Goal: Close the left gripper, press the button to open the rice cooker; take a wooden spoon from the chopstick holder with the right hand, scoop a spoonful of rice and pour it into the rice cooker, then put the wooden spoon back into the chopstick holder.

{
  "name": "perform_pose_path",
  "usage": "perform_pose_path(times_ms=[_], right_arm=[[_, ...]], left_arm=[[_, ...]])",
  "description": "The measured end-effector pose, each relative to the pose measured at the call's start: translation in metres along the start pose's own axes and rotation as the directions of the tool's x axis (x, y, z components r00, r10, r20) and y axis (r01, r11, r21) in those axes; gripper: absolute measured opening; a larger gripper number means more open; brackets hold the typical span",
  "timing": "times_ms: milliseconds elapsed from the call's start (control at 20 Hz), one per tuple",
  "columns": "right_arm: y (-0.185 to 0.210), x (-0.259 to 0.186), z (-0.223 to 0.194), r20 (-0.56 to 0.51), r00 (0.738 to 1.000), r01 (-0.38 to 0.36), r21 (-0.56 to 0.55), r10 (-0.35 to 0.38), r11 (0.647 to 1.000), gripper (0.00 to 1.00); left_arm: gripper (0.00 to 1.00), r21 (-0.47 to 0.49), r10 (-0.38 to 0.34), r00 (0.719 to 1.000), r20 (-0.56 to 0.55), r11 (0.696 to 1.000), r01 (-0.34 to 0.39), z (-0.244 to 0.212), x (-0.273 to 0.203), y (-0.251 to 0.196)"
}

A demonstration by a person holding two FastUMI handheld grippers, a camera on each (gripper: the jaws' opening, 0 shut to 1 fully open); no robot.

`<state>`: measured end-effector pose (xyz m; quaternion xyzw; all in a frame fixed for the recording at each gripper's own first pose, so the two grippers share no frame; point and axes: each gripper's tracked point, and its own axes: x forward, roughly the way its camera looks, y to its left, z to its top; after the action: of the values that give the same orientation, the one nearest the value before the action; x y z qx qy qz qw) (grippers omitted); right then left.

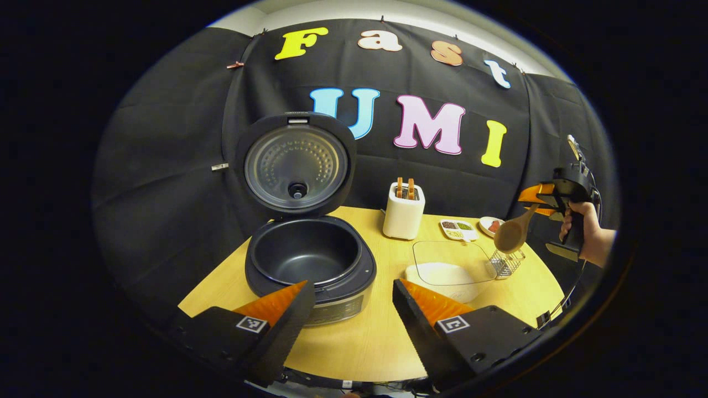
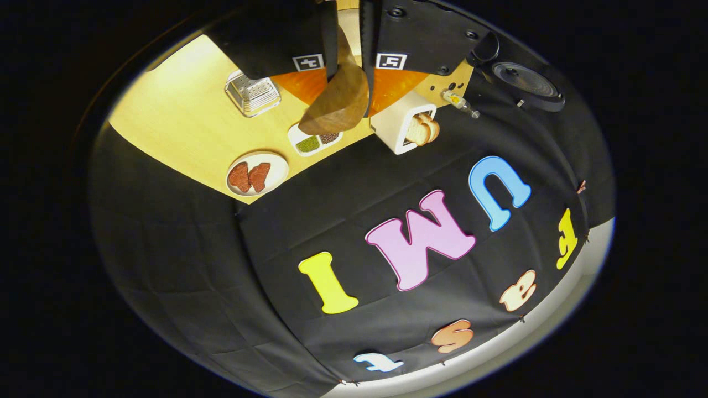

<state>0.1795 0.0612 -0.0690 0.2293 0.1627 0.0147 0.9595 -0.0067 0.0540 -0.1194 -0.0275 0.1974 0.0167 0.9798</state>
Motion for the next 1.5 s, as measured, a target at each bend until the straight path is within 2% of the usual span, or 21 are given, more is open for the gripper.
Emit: perform_pose_path(times_ms=[250,400,550,850,1200,1350,1500], right_arm=[[0.034,0.016,-0.054,-0.037,0.999,-0.014,-0.14,0.009,0.99,0.19],[0.026,0.031,-0.101,-0.09,0.995,0.012,-0.243,-0.035,0.97,0.19],[0.016,0.04,-0.136,-0.147,0.986,0.03,-0.267,-0.072,0.963,0.19],[0.016,0.042,-0.16,-0.227,0.969,0.064,-0.163,-0.101,0.985,0.2],[0.057,0.038,-0.196,-0.33,0.943,0.025,-0.086,-0.052,0.996,0.2],[0.08,0.039,-0.207,-0.375,0.927,0.021,0.018,-0.012,1.0,0.2],[0.084,0.039,-0.208,-0.391,0.92,0.035,0.059,-0.01,0.998,0.2]], left_arm=[[0.96,-0.014,-0.06,0.998,-0.012,0.998,0.06,-0.015,0.004,0.017],[0.96,-0.03,-0.077,0.997,-0.027,0.997,0.077,-0.029,0.011,0.023],[0.96,-0.063,-0.091,0.993,-0.074,0.994,0.087,-0.049,0.018,0.025],[0.95,-0.074,-0.081,0.994,-0.076,0.994,0.076,-0.051,0.023,0.04],[0.96,-0.172,-0.08,0.994,-0.079,0.983,0.066,-0.052,0.02,0.053],[0.96,-0.157,-0.067,0.995,-0.08,0.986,0.054,-0.052,0.016,0.058],[0.96,-0.152,-0.063,0.995,-0.072,0.987,0.051,-0.047,0.013,0.059]])
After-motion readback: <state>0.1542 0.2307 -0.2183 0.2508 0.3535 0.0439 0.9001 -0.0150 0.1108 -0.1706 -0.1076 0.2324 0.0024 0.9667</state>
